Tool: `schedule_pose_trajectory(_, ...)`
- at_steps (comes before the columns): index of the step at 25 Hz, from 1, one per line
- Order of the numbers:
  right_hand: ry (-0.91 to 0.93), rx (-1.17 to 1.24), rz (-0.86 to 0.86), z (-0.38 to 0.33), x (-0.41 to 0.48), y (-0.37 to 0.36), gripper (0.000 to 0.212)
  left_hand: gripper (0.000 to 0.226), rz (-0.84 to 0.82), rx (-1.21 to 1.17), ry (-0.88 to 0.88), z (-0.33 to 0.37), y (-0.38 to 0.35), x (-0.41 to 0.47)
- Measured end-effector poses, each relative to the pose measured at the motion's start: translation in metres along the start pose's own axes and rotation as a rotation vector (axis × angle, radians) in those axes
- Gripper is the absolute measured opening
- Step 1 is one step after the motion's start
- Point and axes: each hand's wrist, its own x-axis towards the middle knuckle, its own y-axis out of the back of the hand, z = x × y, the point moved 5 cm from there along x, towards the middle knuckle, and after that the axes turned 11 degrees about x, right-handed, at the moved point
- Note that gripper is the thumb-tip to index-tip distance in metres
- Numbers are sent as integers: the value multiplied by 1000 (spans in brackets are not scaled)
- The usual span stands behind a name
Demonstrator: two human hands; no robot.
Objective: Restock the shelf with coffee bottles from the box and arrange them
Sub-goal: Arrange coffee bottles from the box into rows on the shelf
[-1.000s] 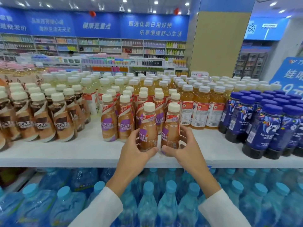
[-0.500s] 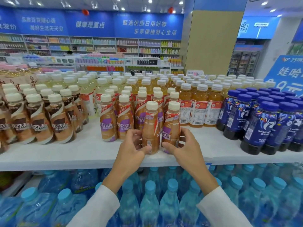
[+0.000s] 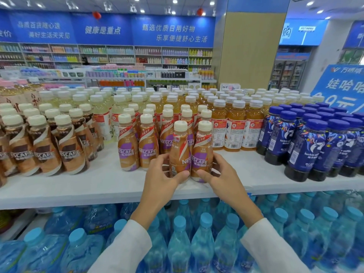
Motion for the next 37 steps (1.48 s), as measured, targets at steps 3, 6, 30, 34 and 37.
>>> schedule_pose_trajectory(3,-18,39,-42,2,2,3,55,61,-131,-34,-20,-1,2,5)
schedule_pose_trajectory(6,-25,93,-42,2,1,3,55,64,-164,-109,-13,-5,2,5)
schedule_pose_trajectory(30,88,-21,179,3,16,-22,60,61,401,198,50,1,-12,-1)
schedule_pose_trajectory(34,85,-23,173,6,26,-27,60,56,449,266,35,1,-15,1)
schedule_pose_trajectory(37,91,-17,168,8,31,-30,58,53,462,240,30,-3,-16,4)
